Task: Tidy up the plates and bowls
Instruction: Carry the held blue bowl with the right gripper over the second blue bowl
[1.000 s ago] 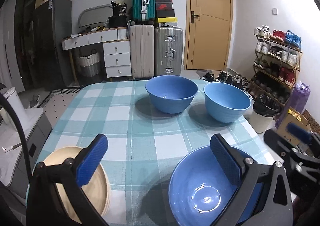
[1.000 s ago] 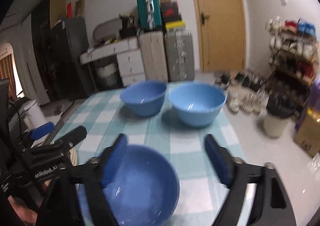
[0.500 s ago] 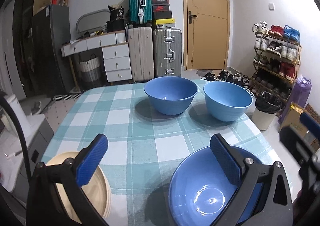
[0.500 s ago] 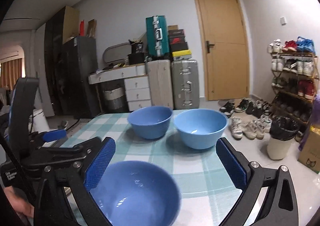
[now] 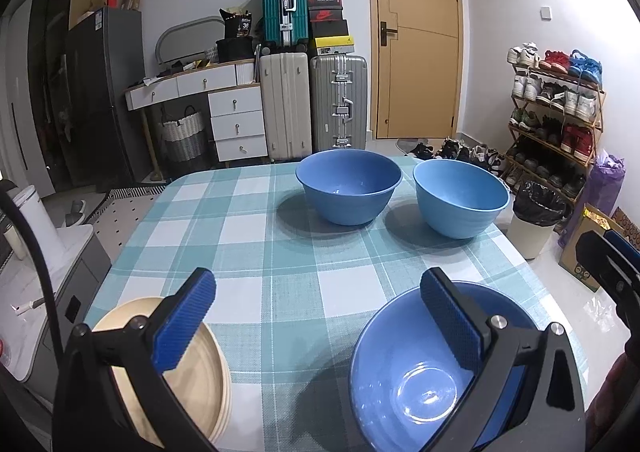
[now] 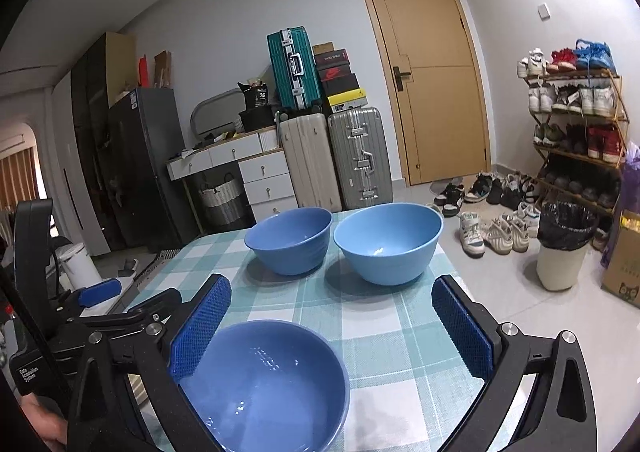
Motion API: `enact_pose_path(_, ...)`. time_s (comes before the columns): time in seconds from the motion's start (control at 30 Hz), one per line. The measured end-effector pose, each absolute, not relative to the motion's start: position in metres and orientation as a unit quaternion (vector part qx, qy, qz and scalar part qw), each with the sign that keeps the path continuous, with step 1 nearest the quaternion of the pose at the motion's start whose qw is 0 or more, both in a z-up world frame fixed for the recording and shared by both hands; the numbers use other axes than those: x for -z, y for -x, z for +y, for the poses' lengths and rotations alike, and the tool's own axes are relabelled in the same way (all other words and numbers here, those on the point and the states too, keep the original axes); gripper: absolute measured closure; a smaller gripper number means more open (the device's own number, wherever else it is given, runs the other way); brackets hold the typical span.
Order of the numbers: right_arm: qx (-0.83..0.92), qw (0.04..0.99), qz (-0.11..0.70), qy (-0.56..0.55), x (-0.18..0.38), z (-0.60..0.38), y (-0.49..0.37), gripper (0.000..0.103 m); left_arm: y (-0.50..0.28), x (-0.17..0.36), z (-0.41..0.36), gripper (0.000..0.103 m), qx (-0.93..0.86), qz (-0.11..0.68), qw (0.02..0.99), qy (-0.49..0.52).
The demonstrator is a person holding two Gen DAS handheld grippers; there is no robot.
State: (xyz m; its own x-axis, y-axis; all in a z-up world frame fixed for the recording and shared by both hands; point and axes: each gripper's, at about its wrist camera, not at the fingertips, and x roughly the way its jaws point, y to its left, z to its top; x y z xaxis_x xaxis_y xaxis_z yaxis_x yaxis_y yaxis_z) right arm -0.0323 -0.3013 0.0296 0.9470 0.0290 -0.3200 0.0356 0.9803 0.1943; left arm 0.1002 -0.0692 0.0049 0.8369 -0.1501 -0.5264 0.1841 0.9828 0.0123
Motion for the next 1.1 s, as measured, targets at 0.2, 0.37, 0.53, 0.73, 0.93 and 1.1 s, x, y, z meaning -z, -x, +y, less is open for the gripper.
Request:
enact_pose_path(0.2, 0.007, 0.983, 0.163, -0.089, -0.030, -0.297, 0.031, 0.001, -0.098, -0.007, -0.068, 0.000, 0.094, 0.273, 0.957, -0.026)
enact_pose_path(0.37, 0.010, 0.981, 0.168, -0.093, -0.029, -0.299, 0.030, 0.001, -0.096, -0.007, -0.071, 0.000, 0.099, 0.275, 0.956, -0.031)
enact_pose_path(0.53, 0.024, 0.980, 0.169, -0.103, -0.028, -0.305, 0.029, 0.001, -0.097, -0.008, -0.074, 0.000, 0.102, 0.276, 0.955, -0.032)
enact_pose_path(0.73, 0.042, 0.982, 0.166, -0.085, -0.042, -0.308, 0.023, 0.001, -0.102, -0.013, -0.075, 0.000, 0.140, 0.302, 0.943, -0.001)
enact_pose_path(0.93, 0.040, 0.982, 0.175, -0.057, -0.058, -0.326, 0.011, 0.001, -0.108, -0.028, -0.094, 0.000, 0.150, 0.315, 0.936, -0.041)
enact_pose_path(1.1, -0.002, 0.985, 0.157, -0.076, -0.081, -0.359, 0.006, 0.001, -0.110, -0.050, -0.109, 0.000, 0.163, 0.293, 0.940, -0.065)
